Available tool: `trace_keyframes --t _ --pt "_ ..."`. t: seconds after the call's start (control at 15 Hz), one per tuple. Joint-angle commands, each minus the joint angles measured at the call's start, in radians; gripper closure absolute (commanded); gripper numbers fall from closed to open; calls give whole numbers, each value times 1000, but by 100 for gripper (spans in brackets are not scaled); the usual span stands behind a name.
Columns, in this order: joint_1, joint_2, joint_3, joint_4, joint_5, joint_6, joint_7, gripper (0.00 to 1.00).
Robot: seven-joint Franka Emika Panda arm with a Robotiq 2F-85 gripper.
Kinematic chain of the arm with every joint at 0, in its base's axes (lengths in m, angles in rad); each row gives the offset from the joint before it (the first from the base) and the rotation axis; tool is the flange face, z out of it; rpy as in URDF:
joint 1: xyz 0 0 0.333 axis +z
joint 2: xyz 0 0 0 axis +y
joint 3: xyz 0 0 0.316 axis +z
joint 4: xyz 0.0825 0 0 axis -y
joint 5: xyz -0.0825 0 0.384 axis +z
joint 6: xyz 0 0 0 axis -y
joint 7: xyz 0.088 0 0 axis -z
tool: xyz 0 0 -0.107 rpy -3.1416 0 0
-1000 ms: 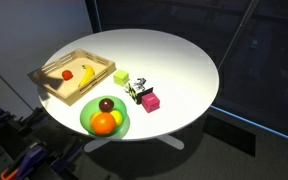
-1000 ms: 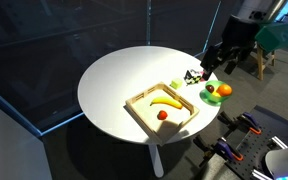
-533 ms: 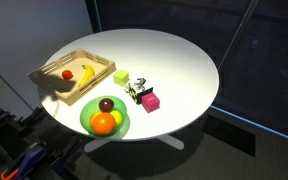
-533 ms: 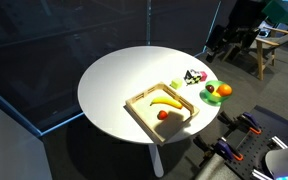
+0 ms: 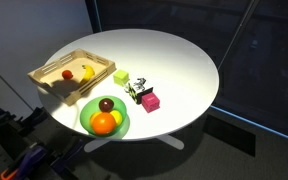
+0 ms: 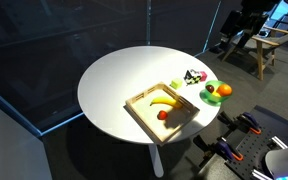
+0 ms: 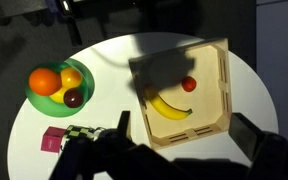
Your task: Take the orange out of the bowl and place it on the tray
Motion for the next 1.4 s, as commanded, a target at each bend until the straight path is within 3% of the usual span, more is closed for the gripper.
trace_keyframes --t 0.0,0.47,0.73,1.07,1.33 --pt "-41 43 -26 40 -66 -28 -54 0" --pt "-122 93 -72 25 -184 14 -57 0" --pt "-136 125 -110 4 -218 105 -116 0" --pt "-135 181 -156 -2 -199 179 -197 0" --pt "-135 210 -174 22 -178 152 -208 0"
